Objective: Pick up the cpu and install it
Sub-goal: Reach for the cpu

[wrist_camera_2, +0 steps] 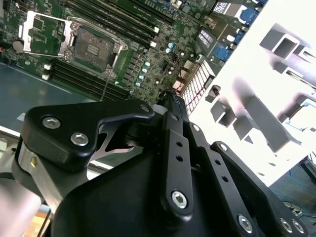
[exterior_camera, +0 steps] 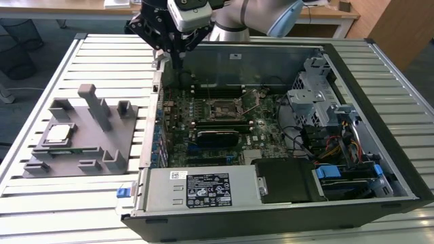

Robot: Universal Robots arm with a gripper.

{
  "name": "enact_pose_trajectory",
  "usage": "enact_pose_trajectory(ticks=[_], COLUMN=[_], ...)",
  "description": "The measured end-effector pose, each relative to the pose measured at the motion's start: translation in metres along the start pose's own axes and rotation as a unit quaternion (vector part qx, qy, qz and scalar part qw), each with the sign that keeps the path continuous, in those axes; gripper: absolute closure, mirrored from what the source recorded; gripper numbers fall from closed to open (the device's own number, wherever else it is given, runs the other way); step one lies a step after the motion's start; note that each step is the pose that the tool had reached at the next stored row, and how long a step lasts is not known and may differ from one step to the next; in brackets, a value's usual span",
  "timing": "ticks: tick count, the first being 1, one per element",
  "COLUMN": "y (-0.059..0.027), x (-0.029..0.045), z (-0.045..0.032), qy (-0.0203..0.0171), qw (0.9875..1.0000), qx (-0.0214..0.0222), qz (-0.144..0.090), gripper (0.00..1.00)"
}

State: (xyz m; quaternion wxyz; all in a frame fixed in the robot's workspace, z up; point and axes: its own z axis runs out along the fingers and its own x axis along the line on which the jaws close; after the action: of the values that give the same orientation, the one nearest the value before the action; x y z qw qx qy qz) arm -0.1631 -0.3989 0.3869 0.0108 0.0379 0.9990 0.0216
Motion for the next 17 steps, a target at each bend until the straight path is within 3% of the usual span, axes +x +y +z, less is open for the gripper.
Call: enact_pose_trajectory(ticks=[11, 17], y=[-0.0009, -0.0019], x=[0.0108, 0.0239], z=[0.0009, 0.0014], qy=[0.0001, 0.0001], qw=[1.0, 1.0], qx=[0.0, 0.0], qz=[0.0, 0.0], gripper=[0.89, 0.89])
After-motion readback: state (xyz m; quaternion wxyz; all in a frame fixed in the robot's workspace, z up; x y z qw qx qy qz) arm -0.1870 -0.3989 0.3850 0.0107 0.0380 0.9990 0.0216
